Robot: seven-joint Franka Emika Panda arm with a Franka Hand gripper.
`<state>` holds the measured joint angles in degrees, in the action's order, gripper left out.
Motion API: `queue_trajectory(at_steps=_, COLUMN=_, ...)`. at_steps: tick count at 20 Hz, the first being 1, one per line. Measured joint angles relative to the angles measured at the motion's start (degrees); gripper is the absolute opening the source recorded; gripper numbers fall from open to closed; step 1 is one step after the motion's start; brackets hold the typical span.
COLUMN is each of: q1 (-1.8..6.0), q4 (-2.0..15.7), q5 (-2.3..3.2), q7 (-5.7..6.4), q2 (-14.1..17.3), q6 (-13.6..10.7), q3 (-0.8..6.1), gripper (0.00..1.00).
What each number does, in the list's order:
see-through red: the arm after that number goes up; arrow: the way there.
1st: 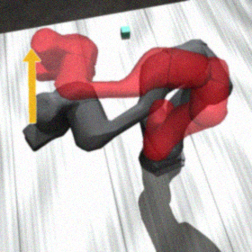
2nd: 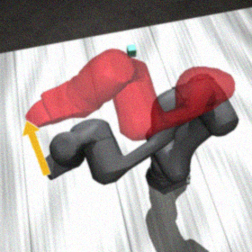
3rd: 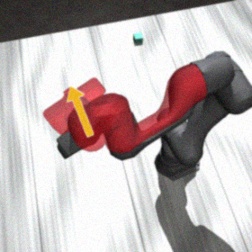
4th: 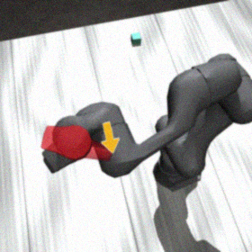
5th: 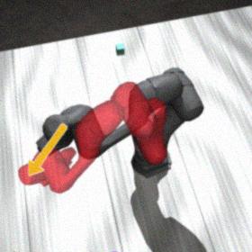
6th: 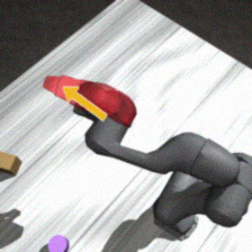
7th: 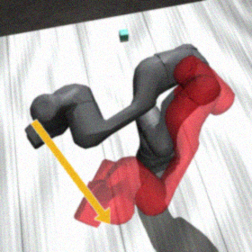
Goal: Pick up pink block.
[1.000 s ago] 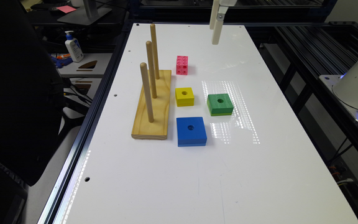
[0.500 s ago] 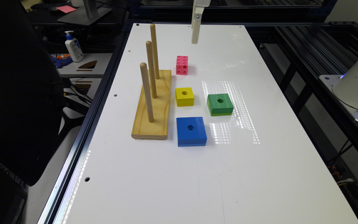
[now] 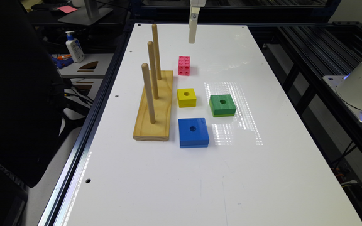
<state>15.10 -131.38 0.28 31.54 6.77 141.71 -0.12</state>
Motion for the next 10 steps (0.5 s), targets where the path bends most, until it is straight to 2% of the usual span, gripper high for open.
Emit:
queue_trajectory(at_steps=5, q1=2.18, q4=0.39, q5=0.00, q7=-2.66, q2=0.05, q6=0.00, q3=-0.28, gripper=1.00)
queue_trajectory(at_steps=7, q1=2.48, q4=0.50, q5=0.00, q7=-3.03, q2=0.11, q6=0.00, q3=-0.28, gripper=1.00)
queue_trajectory(at_steps=10, q1=2.49, q4=0.67, q5=0.00, q7=-3.09, q2=0.28, q6=0.00, q3=-0.26, gripper=1.00)
